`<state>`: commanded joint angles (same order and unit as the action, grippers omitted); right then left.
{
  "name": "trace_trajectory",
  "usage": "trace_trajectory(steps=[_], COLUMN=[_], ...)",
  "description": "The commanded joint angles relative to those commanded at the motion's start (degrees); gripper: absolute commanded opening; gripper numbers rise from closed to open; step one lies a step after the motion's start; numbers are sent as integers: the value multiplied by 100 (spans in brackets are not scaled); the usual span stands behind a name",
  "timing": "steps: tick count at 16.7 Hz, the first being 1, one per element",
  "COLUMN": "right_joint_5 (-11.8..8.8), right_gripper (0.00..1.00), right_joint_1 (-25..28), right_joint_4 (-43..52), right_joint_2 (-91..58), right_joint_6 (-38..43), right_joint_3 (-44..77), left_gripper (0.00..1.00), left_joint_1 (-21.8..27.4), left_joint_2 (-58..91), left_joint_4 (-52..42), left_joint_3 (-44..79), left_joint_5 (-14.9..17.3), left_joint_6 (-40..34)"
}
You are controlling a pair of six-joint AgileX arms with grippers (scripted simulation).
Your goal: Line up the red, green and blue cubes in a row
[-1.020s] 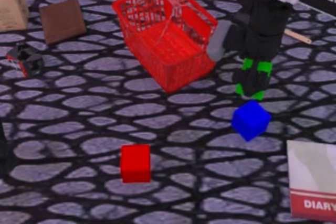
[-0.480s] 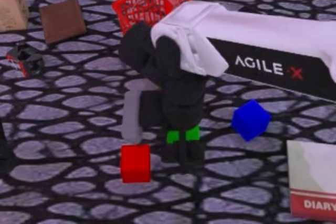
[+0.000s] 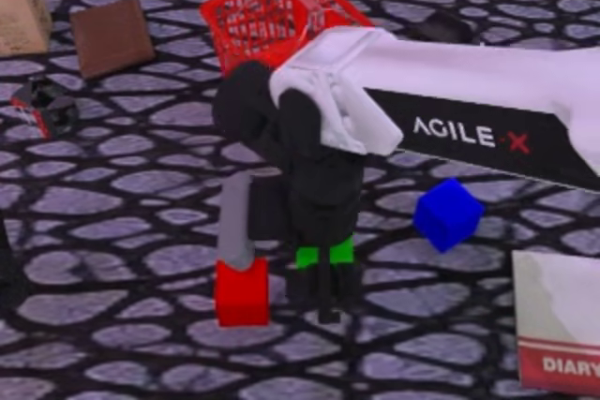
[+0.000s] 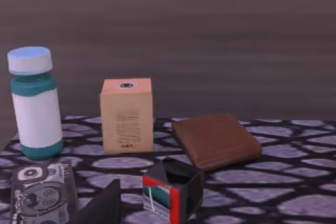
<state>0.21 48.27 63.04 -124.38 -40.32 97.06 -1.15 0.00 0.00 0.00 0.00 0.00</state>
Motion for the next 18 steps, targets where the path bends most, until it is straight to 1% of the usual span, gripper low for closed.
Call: trace_trajectory(steps=[4,9,18], right_joint_5=[3,8,8], right_gripper=[0,0,68], right_joint_1=[20,30,30], right_joint_4=[-842,-981,-981], right_joint_2=[-231,-287,-287], right_joint_6=[-12,-20,-20], right_joint_3=[-562,-671,-671], left_gripper=[100,100,100], left_joint_1=[0,0,0], left_joint_2=[0,0,0], left_joint_4=[0,0,0], left_joint_3=[0,0,0], left_joint_5=[0,0,0], left_joint_6=[0,0,0])
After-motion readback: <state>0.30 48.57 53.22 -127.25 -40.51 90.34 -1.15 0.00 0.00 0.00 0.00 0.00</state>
